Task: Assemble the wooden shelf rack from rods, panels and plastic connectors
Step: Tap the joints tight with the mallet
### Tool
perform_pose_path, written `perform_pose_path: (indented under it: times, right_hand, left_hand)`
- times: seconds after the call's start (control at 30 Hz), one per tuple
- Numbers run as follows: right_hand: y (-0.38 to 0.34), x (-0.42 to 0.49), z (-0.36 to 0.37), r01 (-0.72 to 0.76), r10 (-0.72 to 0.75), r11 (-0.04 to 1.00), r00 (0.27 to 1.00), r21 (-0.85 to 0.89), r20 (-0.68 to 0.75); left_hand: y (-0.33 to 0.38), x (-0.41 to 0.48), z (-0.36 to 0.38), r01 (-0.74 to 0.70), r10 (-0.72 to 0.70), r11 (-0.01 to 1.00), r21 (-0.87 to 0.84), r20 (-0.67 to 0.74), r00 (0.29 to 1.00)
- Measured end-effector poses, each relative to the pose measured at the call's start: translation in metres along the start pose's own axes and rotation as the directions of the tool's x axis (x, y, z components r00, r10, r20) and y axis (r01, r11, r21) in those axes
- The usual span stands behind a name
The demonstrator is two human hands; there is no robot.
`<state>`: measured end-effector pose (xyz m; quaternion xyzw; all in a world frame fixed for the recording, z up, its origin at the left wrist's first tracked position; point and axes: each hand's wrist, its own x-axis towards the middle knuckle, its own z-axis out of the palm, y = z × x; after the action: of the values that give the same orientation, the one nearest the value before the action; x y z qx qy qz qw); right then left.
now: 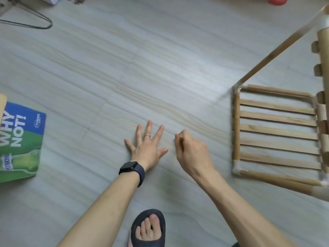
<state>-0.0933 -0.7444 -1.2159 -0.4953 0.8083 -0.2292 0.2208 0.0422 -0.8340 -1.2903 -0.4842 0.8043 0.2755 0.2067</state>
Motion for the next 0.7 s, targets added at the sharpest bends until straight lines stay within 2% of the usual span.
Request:
perform_pose_path:
  times: [0.1, 0.13, 0.2, 0.23, 0.27, 0.33, 0.43, 0.57, 0.7]
  right_hand:
    - [-0.004, 0.002, -0.010, 0.108, -0.087, 0.992, 0.953, 0.059, -0.290]
    - [-0.001, -0.003, -0.011, 0.089, -0.066, 0.994, 0.956, 0.070, -0.287]
    - [0.008, -0.018, -0.014, -0.074, 0.077, 0.995, 0.996, 0.065, -0.038]
    - [0.009, -0.023, -0.018, -0.159, 0.156, 0.987, 0.983, 0.019, 0.093]
    - [0.007, -0.024, -0.024, -0.220, 0.218, 0.976, 0.963, -0.010, 0.161]
    - [-0.008, -0.025, -0.048, -0.305, 0.297, 0.952, 0.938, 0.016, 0.181]
    - [-0.027, -0.042, -0.097, -0.330, 0.310, 0.921, 0.943, 0.208, 0.123]
    - [-0.053, -0.082, -0.175, -0.279, 0.232, 0.906, 0.956, 0.318, 0.179]
    - [-0.078, -0.124, -0.254, -0.247, 0.152, 0.883, 0.955, 0.399, 0.255]
  left_hand:
    - [0.008, -0.006, -0.011, 0.019, -0.020, 1.000, 0.010, 0.038, 0.999]
    - [0.011, -0.009, -0.018, 0.028, -0.030, 0.999, 0.041, 0.059, 0.998]
    - [0.017, -0.021, -0.037, 0.015, -0.029, 0.991, 0.133, 0.105, 0.994]
    - [0.021, -0.029, -0.047, 0.006, -0.026, 0.983, 0.184, 0.102, 0.994]
    - [0.023, -0.038, -0.058, 0.006, -0.027, 0.975, 0.222, 0.095, 0.995]
    - [0.029, -0.062, -0.081, 0.008, -0.038, 0.967, 0.254, 0.111, 0.993]
    - [0.041, -0.095, -0.116, -0.022, 0.003, 0.974, 0.225, 0.085, 0.996]
    - [0.070, -0.137, -0.174, -0.155, 0.155, 0.988, 0.003, -0.045, 0.987]
    - [0.112, -0.181, -0.219, -0.320, 0.270, 0.917, -0.238, -0.220, 0.937]
